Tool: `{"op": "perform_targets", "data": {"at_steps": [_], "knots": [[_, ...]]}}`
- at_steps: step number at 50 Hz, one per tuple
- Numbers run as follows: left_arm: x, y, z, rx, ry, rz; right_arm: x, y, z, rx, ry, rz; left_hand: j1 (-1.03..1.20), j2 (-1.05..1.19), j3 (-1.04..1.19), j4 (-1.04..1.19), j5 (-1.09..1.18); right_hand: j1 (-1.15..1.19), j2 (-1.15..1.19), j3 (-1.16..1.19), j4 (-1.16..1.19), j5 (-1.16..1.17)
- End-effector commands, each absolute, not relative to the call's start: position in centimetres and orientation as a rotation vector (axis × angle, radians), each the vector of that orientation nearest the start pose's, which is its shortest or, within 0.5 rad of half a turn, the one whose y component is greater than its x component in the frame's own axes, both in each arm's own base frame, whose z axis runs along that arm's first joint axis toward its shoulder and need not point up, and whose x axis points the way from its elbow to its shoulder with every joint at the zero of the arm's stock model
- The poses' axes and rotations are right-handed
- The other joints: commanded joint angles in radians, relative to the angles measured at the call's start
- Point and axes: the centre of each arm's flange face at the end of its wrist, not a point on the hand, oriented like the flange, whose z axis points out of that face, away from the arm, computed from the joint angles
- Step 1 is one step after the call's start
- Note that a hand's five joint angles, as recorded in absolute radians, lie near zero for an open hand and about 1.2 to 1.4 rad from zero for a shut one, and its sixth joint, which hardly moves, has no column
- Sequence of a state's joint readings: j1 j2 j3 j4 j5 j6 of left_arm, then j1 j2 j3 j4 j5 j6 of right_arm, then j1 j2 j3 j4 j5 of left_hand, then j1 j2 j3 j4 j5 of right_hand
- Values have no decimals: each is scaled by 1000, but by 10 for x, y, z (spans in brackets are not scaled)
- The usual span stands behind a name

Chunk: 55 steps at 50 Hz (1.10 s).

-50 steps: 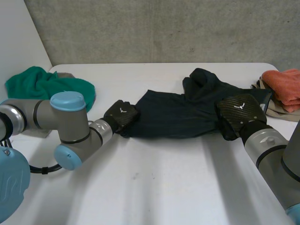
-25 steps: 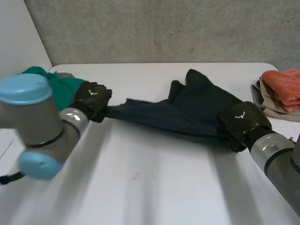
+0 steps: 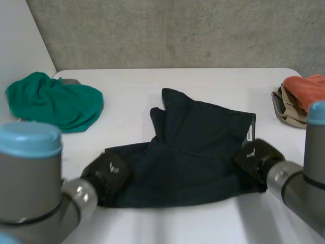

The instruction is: Fold the laundry.

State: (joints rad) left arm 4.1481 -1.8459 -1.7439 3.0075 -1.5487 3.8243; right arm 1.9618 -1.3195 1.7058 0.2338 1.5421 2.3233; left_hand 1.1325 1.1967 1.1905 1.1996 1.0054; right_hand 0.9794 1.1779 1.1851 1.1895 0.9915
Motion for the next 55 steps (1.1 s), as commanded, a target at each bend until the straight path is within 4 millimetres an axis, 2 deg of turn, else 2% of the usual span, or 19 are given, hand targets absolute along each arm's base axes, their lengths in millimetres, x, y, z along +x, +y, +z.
{"op": "perform_targets", "data": {"at_steps": [1,3,4,7,8,11,12,15,16,21,26,34,35,38,39,43,47,50,55], "knots": [[-315,-274,192,1311,1916,-1896,255,-284,210,-1555,2340,-1942,264,200,206,197,216,417,218,211,207,230],[-323,-295,209,1234,1821,-1992,260,-303,223,-1499,2301,-2092,264,200,206,197,216,417,218,211,207,230],[-329,-315,227,1162,1719,-2080,265,-321,242,-1431,2233,-2263,264,200,206,197,216,417,218,211,207,230],[-335,-344,266,1018,1518,-2245,274,-345,274,-1304,2080,-2526,264,200,206,197,216,417,218,211,207,230],[-339,-357,294,913,1373,-2358,279,-358,297,-1207,1948,-2698,264,200,206,197,216,417,218,211,207,230],[-343,-367,335,744,1153,-2521,285,-372,332,-1044,1718,-2940,264,200,206,197,216,417,218,211,207,230],[-343,-367,359,650,1021,-2603,289,-377,357,-928,1538,-3085,264,200,206,197,216,417,218,211,207,230],[-342,-366,387,536,870,-2679,292,-379,391,-765,1251,-3250,264,200,206,197,216,417,218,211,207,230],[-341,-364,398,488,810,-2706,292,-378,398,-736,1191,-3277,264,200,206,197,216,417,218,211,207,230],[-338,-356,406,455,819,-2758,296,-378,407,-705,1063,-3306,264,200,206,197,216,417,218,211,207,230],[-330,-346,385,522,956,-2751,299,-384,378,-777,1188,-3226,264,200,206,197,216,417,218,211,207,230],[-330,-320,283,802,1343,-2549,299,-377,285,-1080,1564,-2909,264,200,206,197,216,417,218,211,207,230],[-329,-312,261,865,1423,-2495,297,-372,263,-1149,1644,-2819,264,200,206,197,216,417,218,211,207,230],[-328,-298,229,958,1531,-2411,294,-362,226,-1257,1777,-2656,264,200,206,197,216,417,218,211,207,230],[-327,-287,212,1010,1587,-2366,292,-355,205,-1315,1859,-2552,264,200,206,197,216,417,218,211,207,230],[-326,-260,177,1136,1689,-2265,285,-333,172,-1402,2017,-2323,264,200,206,197,216,417,218,211,207,230],[-318,-234,169,1222,1764,-2176,277,-308,158,-1431,2151,-2092,264,200,206,197,216,417,218,211,207,230],[-308,-219,179,1252,1810,-2111,266,-285,169,-1435,2243,-1941,264,200,206,197,216,417,218,211,207,230],[-275,-179,187,1373,2008,-1788,245,-241,179,-1526,2387,-1623,264,200,206,197,216,417,218,211,207,230]]}}
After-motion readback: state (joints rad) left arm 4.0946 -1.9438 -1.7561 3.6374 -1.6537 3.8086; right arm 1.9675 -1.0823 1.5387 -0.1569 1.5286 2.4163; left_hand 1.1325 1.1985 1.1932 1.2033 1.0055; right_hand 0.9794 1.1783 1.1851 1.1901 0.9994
